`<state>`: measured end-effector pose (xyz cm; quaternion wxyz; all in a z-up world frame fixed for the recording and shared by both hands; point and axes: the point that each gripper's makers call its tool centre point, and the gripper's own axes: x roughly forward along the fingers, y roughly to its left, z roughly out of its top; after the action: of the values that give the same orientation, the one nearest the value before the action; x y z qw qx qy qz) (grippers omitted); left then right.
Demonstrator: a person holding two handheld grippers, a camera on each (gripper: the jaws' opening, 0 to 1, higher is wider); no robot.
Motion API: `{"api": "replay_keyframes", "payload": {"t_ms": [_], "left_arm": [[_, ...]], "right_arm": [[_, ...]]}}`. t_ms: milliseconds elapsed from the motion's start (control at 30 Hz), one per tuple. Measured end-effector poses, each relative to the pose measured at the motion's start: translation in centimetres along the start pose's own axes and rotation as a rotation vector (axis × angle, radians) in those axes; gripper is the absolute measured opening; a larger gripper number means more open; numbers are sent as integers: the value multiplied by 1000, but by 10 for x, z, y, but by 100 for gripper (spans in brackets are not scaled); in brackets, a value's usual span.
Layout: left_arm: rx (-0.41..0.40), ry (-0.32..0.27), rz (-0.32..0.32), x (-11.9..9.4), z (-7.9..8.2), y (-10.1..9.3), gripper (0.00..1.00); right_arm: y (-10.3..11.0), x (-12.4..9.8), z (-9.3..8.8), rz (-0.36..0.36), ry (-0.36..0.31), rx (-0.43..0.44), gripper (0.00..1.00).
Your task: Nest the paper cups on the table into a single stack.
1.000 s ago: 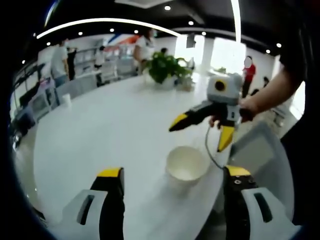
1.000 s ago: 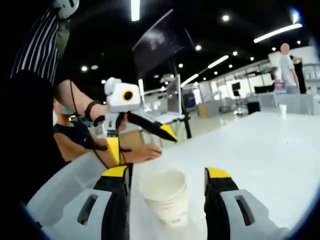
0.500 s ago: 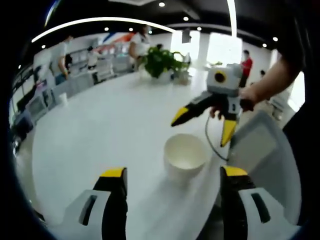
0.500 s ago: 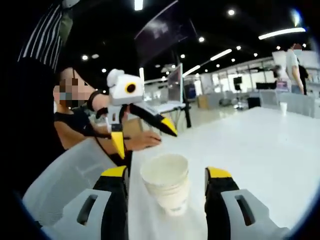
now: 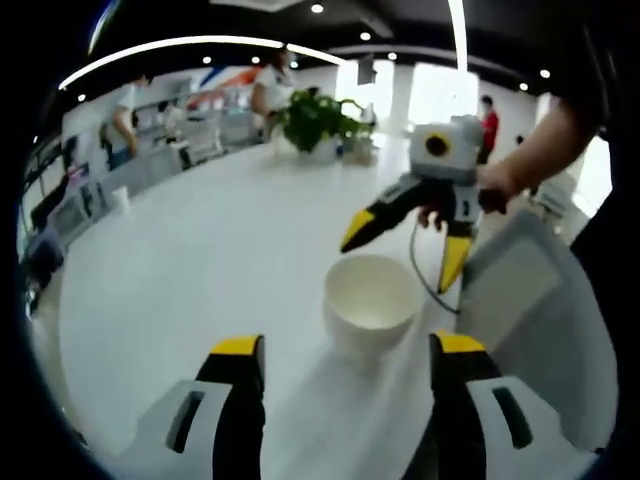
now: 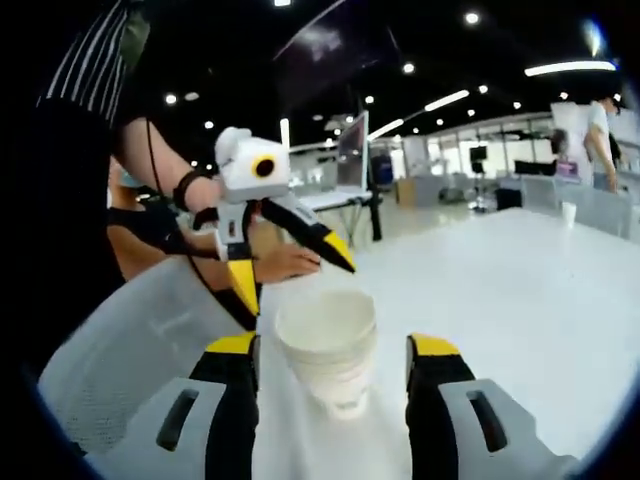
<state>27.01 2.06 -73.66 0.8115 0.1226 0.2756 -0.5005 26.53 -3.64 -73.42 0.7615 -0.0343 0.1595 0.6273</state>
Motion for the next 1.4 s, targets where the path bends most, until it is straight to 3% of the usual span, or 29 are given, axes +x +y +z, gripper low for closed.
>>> {"api": "replay_keyframes", "payload": {"t_ms": [300,533,867,1100,1400], "left_arm": [[40,1,-26,7,-6,-4,55],[49,12,-39,14,-9,-5,53],[126,20,-70,23,-11,-8,48],[143,24,-104,25,-10,-11,37],[170,29,-112,27,-8,-9,36]], "right_arm": [[0,9,-5,7,20,-2,54],[3,13,-11,28,52,-20,50],[6,17,-17,57,80,-40,47],[2,20,-19,59,99,-65,42],[-1,23,-18,56,110,-72,42]]}}
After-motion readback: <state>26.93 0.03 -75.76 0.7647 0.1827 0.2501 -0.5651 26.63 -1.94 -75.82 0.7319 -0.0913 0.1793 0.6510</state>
